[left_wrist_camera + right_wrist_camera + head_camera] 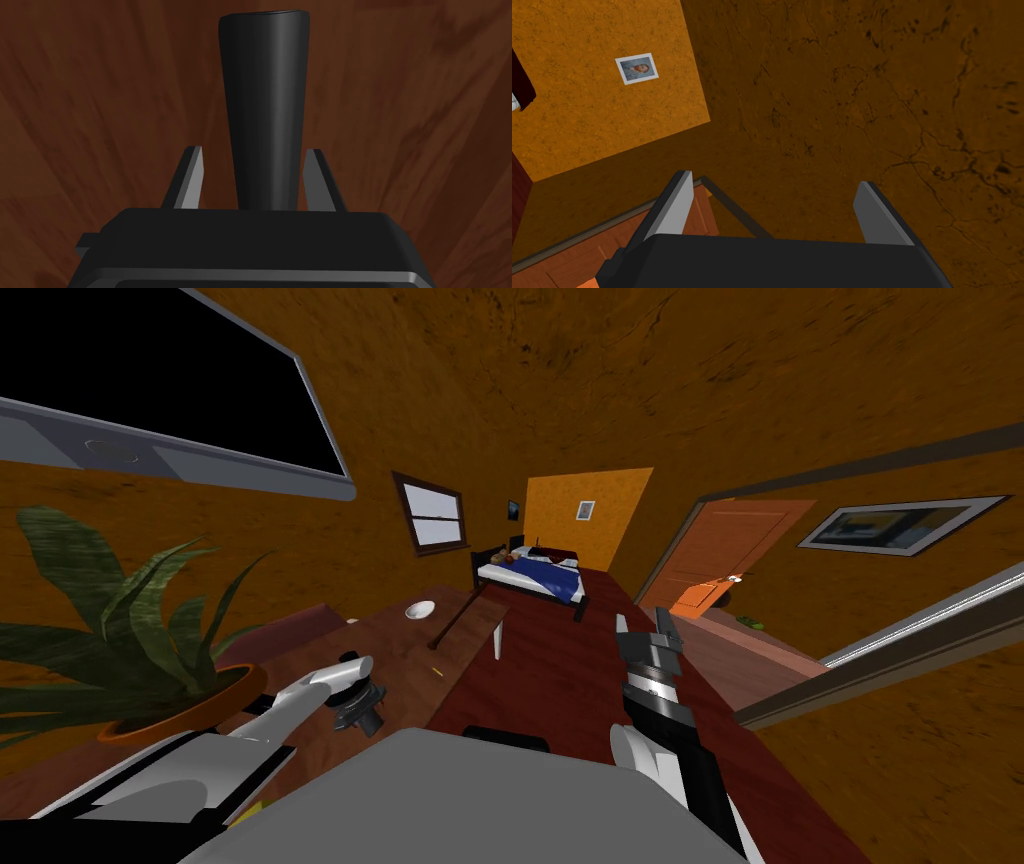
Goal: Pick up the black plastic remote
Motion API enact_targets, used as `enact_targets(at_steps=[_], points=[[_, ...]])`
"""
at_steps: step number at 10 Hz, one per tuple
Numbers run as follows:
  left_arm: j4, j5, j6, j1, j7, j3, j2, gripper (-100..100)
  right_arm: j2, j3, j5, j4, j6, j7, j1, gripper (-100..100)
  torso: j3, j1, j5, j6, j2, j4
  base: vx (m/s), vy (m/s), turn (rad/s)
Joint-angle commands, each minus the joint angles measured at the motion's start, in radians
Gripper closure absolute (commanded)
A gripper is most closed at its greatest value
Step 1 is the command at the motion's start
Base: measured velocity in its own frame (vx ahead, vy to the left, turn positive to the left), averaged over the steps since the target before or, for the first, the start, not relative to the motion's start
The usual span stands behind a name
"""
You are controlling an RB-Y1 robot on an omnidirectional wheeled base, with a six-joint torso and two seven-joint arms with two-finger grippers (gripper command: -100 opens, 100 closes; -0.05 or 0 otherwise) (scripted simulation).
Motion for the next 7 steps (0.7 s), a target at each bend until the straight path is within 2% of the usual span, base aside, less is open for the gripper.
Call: enact_targets(at_steps=[1, 4, 5, 6, 7], points=[[0.000, 0.000, 0.000, 0.000, 0.000, 0.000, 0.000, 100, 0.000, 0.000, 0.000, 0.000, 0.000, 0.000, 0.000, 0, 0.000, 0.000, 0.000, 0.000, 0.000, 0.000, -0.004, 0.005, 0.022], [0.001, 0.000, 0.001, 0.001, 0.001, 0.001, 0.001, 100, 0.000, 0.000, 0.000, 0.000, 0.000, 0.000, 0.000, 0, -0.001, 0.000, 0.001, 0.002, -0.002, 0.000, 0.000, 0.000, 0.000], [0.001, 0.000, 0.001, 0.001, 0.001, 0.001, 0.001, 0, 0.000, 0.000, 0.000, 0.000, 0.000, 0.000, 0.000, 0, -0.001, 0.000, 0.001, 0.002, -0.002, 0.000, 0.000, 0.000, 0.000], [-0.027, 0.015, 0.032, 0.005, -0.002, 0.005, 0.027, 100, 0.000, 0.000, 0.000, 0.000, 0.000, 0.000, 0.000, 0, -0.001, 0.000, 0.001, 0.002, -0.002, 0.000, 0.009, -0.035, 0.025], [-0.032, 0.021, 0.043, 0.004, -0.006, 0.007, 0.038, 100, 0.000, 0.000, 0.000, 0.000, 0.000, 0.000, 0.000, 0, -0.001, -0.002, 0.000, 0.002, -0.002, 0.000, 0.012, -0.063, 0.039]])
